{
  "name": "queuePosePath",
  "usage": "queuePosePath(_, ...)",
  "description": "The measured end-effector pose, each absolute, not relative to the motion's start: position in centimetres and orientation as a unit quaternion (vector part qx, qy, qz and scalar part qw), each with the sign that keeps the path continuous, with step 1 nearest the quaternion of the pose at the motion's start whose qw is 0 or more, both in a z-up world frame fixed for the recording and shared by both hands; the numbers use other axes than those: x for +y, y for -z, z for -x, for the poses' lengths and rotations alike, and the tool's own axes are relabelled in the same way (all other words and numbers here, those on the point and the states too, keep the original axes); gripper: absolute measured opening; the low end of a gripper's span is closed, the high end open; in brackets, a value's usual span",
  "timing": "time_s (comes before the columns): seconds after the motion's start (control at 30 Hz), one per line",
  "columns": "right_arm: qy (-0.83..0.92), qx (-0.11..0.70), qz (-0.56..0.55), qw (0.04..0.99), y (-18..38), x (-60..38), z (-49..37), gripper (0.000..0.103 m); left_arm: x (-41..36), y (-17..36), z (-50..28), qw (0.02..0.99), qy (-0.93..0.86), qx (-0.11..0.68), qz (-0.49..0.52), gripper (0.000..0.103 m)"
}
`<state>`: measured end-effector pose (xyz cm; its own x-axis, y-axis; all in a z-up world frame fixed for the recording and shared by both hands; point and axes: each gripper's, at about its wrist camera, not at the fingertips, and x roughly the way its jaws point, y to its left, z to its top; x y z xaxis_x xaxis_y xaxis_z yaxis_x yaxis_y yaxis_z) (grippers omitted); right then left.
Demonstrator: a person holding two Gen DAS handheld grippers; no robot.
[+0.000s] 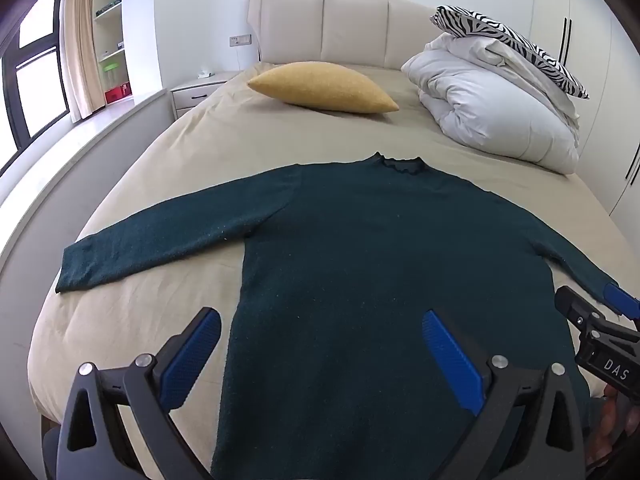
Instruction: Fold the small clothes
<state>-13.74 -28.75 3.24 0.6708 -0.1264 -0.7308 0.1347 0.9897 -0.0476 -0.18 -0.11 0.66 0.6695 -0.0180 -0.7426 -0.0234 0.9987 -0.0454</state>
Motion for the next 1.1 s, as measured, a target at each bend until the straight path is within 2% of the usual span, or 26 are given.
queuePosePath(1.1, 0.07, 0.401, -0.008, 0.914, -2.95, -28.12, 13.66, 0.103, 0.5, -0.16, -0.02, 0.913, -0.005, 0.408, 0.028, 0.103)
